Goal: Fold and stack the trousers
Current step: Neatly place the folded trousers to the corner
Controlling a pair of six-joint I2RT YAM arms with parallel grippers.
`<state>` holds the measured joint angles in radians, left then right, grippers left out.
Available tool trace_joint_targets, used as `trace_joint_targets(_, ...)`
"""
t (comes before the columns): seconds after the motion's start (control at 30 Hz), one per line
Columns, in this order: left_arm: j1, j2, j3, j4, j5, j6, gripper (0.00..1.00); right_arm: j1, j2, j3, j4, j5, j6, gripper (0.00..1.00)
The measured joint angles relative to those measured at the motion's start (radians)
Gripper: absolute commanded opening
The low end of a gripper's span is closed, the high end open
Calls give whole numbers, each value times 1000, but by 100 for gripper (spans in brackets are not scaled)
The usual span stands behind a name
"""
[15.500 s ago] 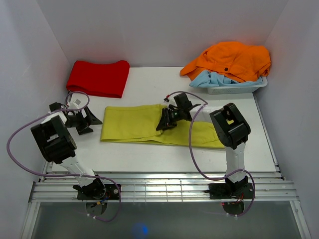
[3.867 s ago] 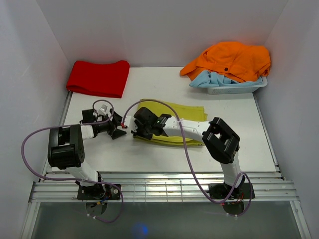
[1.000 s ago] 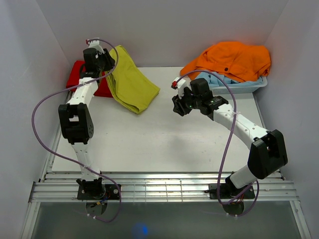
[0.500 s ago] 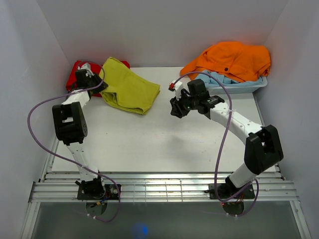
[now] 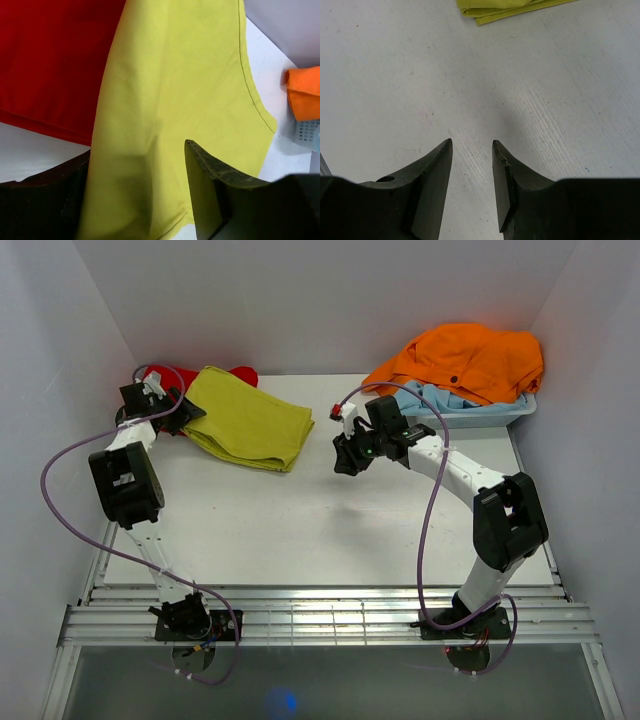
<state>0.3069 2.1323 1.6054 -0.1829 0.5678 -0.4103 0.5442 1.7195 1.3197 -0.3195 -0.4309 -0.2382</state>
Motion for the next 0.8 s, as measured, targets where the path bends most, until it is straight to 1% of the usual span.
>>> trace_joint_targets(0.03, 4, 0, 0, 0, 14, 0, 72, 0, 0, 0, 0, 0, 0, 43)
trace_joint_targets(0.07, 5, 0, 0, 0, 24, 0, 81, 0, 0, 0, -1, -2, 0, 44)
trace_joint_targets(0.17, 20, 0, 0, -7, 51, -4, 82, 0, 0, 0, -1, -3, 0, 44)
trace_joint_targets(0.27, 37, 0, 8, -26, 69, -2, 77, 0, 0, 0, -1, -3, 0, 44)
trace_joint_targets(0.37, 51, 0, 20, -39, 77, 2, 53, 0, -2, 0, -1, -3, 0, 43)
trace_joint_targets(0.4, 53, 0, 23, -43, 80, 5, 37, 0, -3, 0, -1, -3, 0, 43)
trace_joint_targets(0.47, 61, 0, 27, -43, 98, 10, 26, 0, -4, 0, -1, -3, 0, 43)
trace_joint_targets(0.5, 62, 0, 29, -43, 112, 10, 21, 0, -4, 0, -1, -3, 0, 43)
trace_joint_targets(0.57, 60, 7, 41, -42, 143, 13, 20, 0, -4, 0, -1, -3, 0, 42)
trace_joint_targets(0.6, 57, 14, 53, -42, 157, 15, 18, 0, -4, 0, -1, -4, 1, 42)
trace_joint_targets(0.63, 54, 24, 71, -47, 168, 18, 11, 0, -4, 0, -1, -4, 1, 42)
trace_joint_targets(0.7, 42, 53, 117, -57, 185, 21, 0, 0, -4, 0, 0, -6, 5, 42)
trace_joint_targets(0.73, 35, 63, 132, -59, 191, 23, 0, 0, -4, 0, 1, -6, 13, 43)
trace_joint_targets(0.8, 23, 71, 148, -64, 196, 27, 0, 0, -2, -1, 10, -7, 37, 54)
